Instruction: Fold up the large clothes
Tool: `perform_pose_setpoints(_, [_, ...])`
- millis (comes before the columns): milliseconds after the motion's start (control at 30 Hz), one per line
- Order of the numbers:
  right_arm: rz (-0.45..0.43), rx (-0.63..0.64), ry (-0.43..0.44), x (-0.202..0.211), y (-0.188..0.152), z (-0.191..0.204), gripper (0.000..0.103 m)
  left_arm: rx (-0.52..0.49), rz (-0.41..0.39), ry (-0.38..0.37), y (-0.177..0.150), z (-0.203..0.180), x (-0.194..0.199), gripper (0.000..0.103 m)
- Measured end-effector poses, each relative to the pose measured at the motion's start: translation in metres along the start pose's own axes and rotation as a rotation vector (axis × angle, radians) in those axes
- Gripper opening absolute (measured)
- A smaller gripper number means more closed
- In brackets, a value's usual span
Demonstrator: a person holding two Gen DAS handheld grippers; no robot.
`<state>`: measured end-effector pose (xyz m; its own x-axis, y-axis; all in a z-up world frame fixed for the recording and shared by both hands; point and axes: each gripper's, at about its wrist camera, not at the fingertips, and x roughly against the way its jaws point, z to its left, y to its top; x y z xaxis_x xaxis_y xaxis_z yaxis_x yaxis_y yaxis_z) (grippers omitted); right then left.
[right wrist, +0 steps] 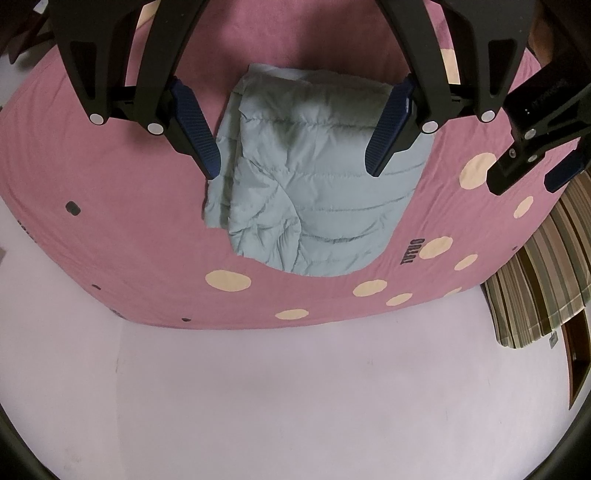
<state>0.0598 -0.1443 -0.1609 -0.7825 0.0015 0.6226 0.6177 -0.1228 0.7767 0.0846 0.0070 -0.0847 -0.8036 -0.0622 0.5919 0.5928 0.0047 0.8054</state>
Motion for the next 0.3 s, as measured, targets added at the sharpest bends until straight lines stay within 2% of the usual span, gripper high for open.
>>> perform_pose_setpoints(167, [-0.015, -0.006, -0.001, -0.001, 0.003, -0.011, 0.079, 0.005, 0.038, -0.009, -0.002, 0.012, -0.016, 0.101])
perform_pose_setpoints(300, [-0.029, -0.038, -0.045, -0.009, 0.008, -0.038, 0.079, 0.079, 0.106, 0.021, -0.006, 0.046, -0.044, 0.101])
